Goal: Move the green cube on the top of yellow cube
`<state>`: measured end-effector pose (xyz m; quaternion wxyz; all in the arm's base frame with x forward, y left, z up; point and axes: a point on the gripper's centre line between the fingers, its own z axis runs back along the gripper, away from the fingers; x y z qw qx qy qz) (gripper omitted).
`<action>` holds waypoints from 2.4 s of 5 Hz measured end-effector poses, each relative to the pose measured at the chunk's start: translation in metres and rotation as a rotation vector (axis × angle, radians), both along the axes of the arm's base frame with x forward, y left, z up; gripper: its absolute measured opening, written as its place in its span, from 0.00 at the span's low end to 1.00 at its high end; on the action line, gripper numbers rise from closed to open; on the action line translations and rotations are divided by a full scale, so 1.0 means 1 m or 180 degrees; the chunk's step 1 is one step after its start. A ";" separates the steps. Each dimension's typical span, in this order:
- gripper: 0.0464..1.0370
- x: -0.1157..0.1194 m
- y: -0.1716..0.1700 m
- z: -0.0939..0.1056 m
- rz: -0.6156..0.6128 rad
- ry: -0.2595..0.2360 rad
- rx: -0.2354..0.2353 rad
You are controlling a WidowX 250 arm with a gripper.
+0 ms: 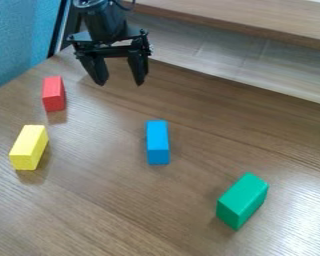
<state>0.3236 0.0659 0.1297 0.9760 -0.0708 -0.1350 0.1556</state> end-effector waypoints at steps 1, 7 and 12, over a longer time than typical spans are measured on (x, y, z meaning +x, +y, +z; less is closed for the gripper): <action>0.96 -0.001 -0.001 -0.010 -0.0006 0.0096 -0.0024; 0.96 -0.025 -0.182 -0.032 -0.1637 0.0147 -0.0211; 0.96 -0.035 -0.201 -0.081 -0.1814 0.0390 0.0156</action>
